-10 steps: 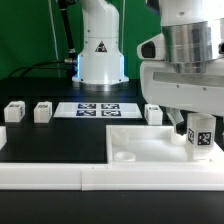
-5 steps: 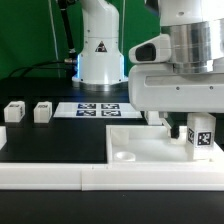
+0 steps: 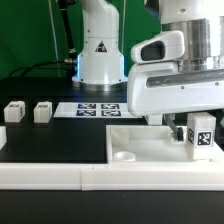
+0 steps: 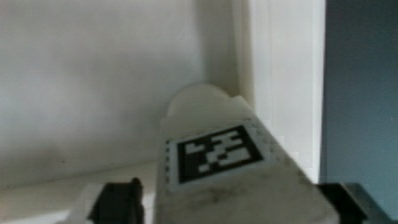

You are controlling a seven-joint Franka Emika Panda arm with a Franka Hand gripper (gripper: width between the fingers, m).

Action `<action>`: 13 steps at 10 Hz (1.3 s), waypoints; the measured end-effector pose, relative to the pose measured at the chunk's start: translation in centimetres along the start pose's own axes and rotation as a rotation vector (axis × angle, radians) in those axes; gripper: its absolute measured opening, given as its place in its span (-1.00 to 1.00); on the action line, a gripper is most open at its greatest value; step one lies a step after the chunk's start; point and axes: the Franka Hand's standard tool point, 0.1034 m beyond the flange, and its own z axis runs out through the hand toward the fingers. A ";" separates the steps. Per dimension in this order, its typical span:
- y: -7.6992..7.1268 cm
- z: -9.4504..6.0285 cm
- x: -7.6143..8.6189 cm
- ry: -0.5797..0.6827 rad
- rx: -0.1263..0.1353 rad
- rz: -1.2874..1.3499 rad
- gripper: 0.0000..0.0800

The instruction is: Assemble square table

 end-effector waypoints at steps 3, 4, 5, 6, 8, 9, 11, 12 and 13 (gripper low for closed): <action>0.2 0.0 0.0 0.000 -0.001 0.218 -0.29; 0.2 0.0 0.0 0.000 -0.001 0.337 -0.29; 0.2 0.0 0.0 0.003 -0.007 0.512 -0.29; 0.2 -0.1 -0.2 0.008 -0.016 0.695 -0.29; 0.2 -0.1 -0.3 -0.018 -0.018 0.951 -0.29; 0.2 0.0 -0.2 -0.025 -0.015 1.041 -0.30; 0.3 0.2 -0.2 -0.053 0.004 1.385 -0.30; 0.4 0.2 0.0 -0.068 0.020 1.484 -0.30; 0.4 0.2 0.0 -0.079 0.024 1.584 -0.30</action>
Offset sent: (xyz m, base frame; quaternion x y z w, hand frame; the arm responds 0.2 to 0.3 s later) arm 0.0000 0.0000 0.0000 0.0000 0.0000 0.2571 0.9664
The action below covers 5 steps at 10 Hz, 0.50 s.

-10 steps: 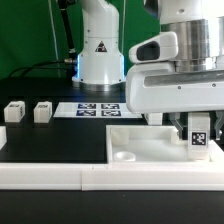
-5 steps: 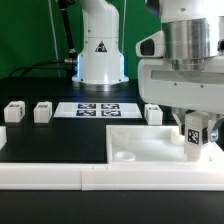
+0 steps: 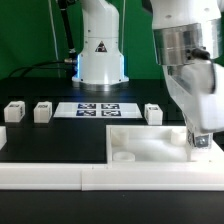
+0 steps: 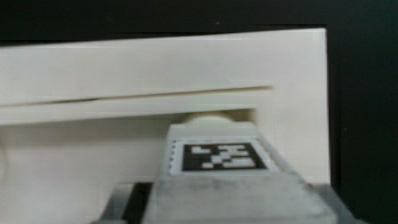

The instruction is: Assemble square table

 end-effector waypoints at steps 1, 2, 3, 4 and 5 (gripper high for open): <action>0.0 0.0 0.0 0.000 -0.001 0.047 -0.30; 0.3 0.1 -0.3 -0.001 -0.011 0.095 -0.30; 0.3 0.1 -0.3 -0.001 -0.011 0.073 -0.30; 0.3 0.1 -0.3 0.001 -0.010 0.014 -0.06; 0.2 0.1 -0.2 0.003 -0.003 -0.114 0.29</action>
Offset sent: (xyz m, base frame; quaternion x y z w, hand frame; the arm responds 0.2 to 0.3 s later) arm 0.0000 0.0000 0.0000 0.0000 0.0000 -0.0650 0.9979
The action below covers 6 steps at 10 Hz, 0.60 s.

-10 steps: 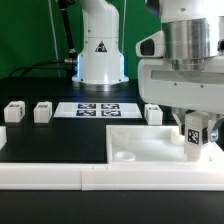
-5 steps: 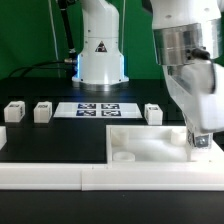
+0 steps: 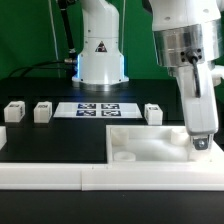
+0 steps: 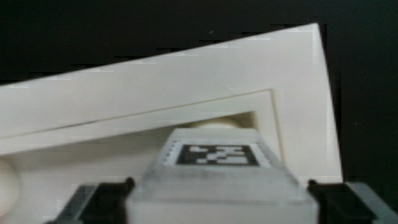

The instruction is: Assemble square table

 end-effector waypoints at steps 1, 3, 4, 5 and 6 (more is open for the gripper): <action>-0.1 0.0 0.1 0.002 -0.001 -0.185 0.55; -0.5 -0.1 -0.4 -0.005 -0.008 -0.450 0.60; -0.5 0.0 -0.3 -0.004 -0.006 -0.516 0.60; -0.5 0.0 -0.3 -0.005 -0.006 -0.576 0.62; -0.5 0.0 -0.2 -0.005 -0.006 -0.619 0.62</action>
Offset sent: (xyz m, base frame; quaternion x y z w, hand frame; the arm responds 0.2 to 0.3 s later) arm 0.0000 0.0000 0.0000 0.0000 0.0000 -0.1938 0.9810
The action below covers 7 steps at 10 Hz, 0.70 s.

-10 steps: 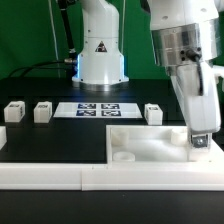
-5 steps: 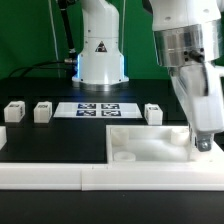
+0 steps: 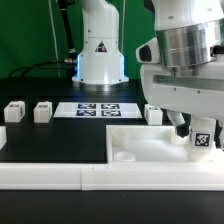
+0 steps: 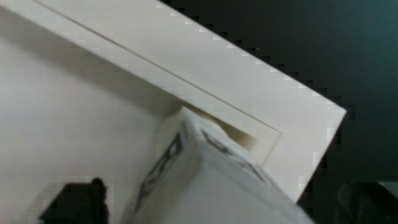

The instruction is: Assemble square table

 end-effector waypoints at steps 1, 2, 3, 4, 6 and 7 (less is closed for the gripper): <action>0.2 0.0 0.0 0.001 -0.020 -0.155 0.62; 0.2 0.0 -0.2 0.001 -0.065 -0.356 0.62; -0.2 0.1 -0.4 0.017 -0.097 -0.505 0.62; -0.2 0.2 -0.5 0.017 -0.102 -0.575 0.62; 0.0 0.2 -0.2 0.011 -0.111 -0.769 0.62; 0.1 0.4 -0.2 0.019 -0.106 -0.758 0.62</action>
Offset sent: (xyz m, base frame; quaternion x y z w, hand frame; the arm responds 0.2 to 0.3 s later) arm -0.0029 0.0054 -0.0022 -0.0304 0.0076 -0.2310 0.9724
